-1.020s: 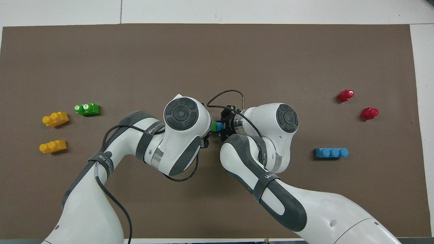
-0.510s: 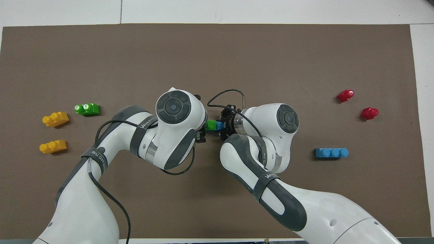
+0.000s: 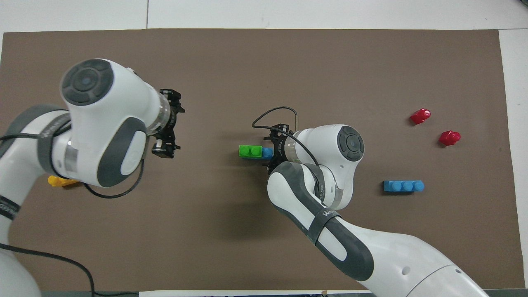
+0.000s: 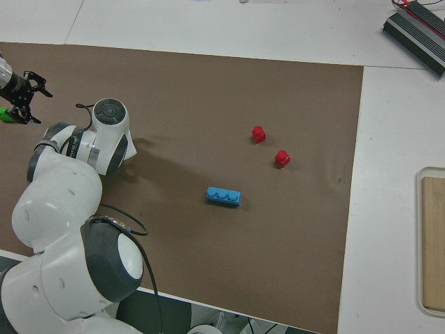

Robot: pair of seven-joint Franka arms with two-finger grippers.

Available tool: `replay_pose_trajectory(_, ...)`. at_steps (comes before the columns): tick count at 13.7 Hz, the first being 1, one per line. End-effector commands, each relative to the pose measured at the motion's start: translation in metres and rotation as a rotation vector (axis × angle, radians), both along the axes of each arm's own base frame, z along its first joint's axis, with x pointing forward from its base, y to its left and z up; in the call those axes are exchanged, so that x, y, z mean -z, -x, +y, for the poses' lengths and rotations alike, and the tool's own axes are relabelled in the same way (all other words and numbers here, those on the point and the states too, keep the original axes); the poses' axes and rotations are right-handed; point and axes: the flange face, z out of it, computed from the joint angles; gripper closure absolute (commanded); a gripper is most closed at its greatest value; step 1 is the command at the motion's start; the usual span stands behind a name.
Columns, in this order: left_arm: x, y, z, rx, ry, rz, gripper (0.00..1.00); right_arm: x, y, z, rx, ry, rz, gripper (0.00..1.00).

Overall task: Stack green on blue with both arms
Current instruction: 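Open the left gripper and withdraw while the right gripper releases and lifts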

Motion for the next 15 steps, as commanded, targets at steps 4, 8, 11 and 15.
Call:
replay_pose_trajectory(4,-0.041,-0.002,0.132,0.222,-0.018,0.005,0.00,-0.045,-0.046,-0.054,0.055,-0.079,0.035,0.16)
replay_pose_trajectory(8,-0.054,0.012,0.166,0.509,-0.008,0.053,0.00,-0.082,-0.060,-0.115,0.073,-0.086,0.052,0.15)
replay_pose_trajectory(11,-0.061,0.028,0.182,0.860,-0.058,0.153,0.00,-0.114,-0.069,-0.156,-0.085,-0.021,-0.036,0.16)
replay_pose_trajectory(15,-0.079,0.040,0.194,1.171,-0.038,0.129,0.00,-0.174,-0.082,-0.199,-0.446,0.114,-0.180,0.05)
